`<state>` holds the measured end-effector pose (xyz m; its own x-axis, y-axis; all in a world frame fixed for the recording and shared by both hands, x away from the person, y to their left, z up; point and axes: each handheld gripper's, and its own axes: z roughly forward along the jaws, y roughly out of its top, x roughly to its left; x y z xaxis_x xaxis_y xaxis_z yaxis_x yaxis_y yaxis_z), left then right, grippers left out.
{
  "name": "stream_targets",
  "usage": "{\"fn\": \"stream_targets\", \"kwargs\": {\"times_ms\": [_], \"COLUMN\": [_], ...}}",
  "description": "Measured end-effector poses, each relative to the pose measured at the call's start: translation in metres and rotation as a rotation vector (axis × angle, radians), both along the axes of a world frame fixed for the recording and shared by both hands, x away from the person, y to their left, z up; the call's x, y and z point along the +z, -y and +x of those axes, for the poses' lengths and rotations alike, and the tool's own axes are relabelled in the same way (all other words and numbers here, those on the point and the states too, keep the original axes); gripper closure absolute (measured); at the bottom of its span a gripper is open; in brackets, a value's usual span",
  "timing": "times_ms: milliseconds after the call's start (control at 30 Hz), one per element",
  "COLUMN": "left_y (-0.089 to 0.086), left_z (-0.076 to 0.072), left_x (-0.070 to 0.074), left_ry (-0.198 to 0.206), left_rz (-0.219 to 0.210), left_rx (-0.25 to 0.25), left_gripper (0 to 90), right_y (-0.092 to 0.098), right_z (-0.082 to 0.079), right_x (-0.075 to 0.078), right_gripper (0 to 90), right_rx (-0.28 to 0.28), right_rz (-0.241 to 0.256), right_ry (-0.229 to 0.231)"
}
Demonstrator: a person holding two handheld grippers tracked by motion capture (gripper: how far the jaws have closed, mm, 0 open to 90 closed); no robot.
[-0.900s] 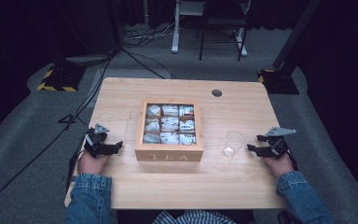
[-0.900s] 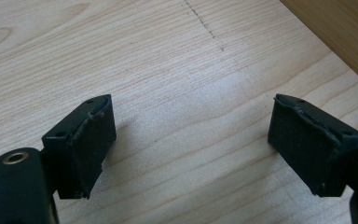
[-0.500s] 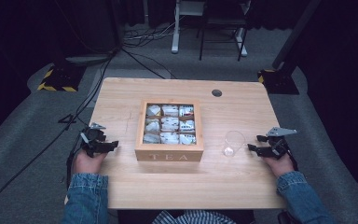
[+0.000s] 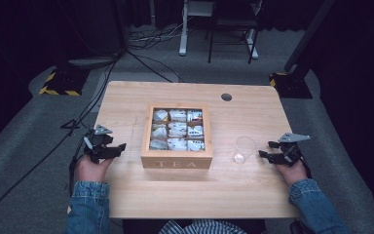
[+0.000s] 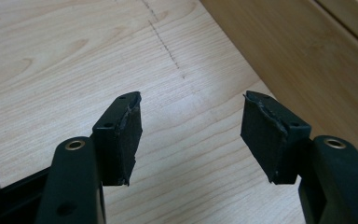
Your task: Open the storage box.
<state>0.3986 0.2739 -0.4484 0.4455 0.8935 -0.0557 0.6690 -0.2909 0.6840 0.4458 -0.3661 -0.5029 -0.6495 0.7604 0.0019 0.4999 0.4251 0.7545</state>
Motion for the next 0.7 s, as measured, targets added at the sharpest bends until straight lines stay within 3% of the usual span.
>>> {"fn": "stream_targets", "kwargs": {"times_ms": [167, 367, 467, 700], "left_y": [0.003, 0.011, 0.017, 0.033], "left_z": [-0.003, -0.007, -0.011, -0.022], "left_x": [0.008, 0.015, 0.022, 0.036], "left_ry": [0.02, 0.009, 0.028, 0.059], "left_rz": [-0.005, -0.007, 0.001, -0.059], "left_rx": [-0.008, -0.039, -0.056, -0.14], "left_gripper": [38.6, 38.6, 38.6, 38.4], "right_y": [0.0, 0.0, 0.0, 0.0], "right_z": [0.0, 0.0, 0.0, 0.0], "right_x": [0.0, 0.0, 0.0, 0.0], "right_gripper": [32.6, 32.6, 32.6, 32.6], "right_rx": [0.0, 0.0, 0.0, 0.0], "right_rz": [0.0, 0.0, 0.0, 0.0], "right_ry": [0.0, 0.0, 0.0, 0.0]}}
